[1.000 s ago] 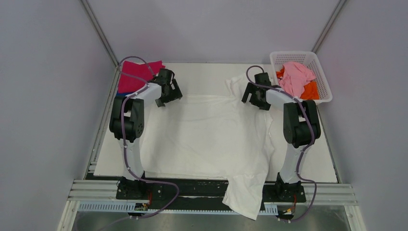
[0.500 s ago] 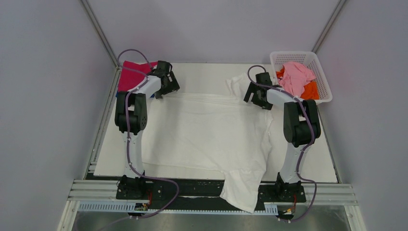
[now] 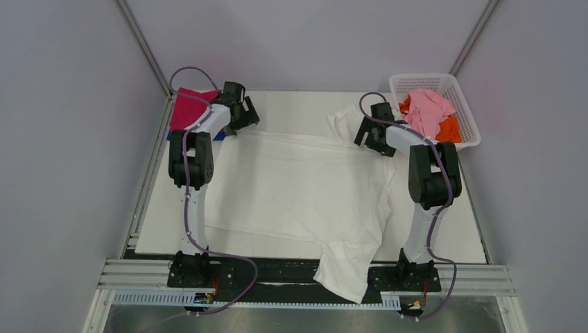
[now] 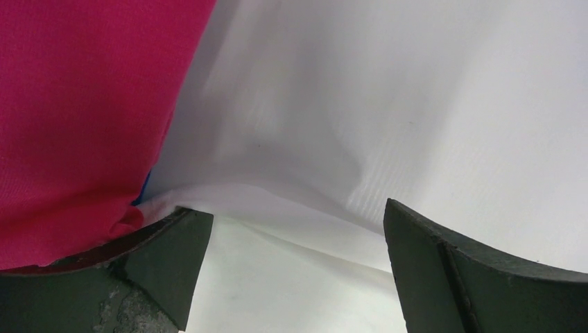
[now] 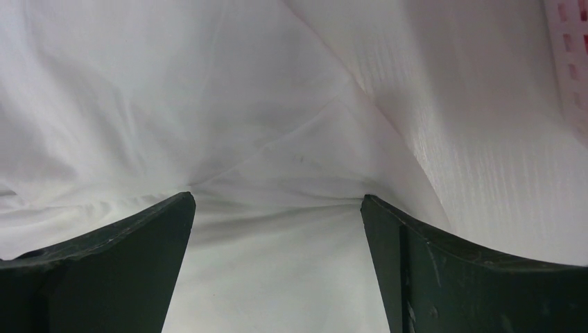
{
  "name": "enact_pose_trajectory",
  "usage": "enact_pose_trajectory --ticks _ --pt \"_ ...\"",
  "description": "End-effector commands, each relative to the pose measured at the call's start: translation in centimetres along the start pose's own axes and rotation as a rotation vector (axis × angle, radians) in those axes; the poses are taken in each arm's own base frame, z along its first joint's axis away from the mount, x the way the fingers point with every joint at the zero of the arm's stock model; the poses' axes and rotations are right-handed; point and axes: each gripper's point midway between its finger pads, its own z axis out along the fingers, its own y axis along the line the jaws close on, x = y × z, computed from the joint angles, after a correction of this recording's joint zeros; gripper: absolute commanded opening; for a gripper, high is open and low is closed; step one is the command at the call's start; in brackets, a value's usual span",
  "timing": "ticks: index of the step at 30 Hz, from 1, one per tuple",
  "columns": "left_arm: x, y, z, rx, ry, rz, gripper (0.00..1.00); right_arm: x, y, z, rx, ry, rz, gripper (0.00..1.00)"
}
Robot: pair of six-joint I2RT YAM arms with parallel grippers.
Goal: Fold and stack the t-shirts
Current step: Flatten out the tshirt
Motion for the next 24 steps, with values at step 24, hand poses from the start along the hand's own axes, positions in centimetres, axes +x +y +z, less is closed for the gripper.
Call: enact_pose_trajectory --ticks 24 --pt "-1.7 -1.2 3.4 0.031 -0.032 -0.083 1.0 -14.8 2.1 7.6 -0.096 -0.156 -0.064 1.0"
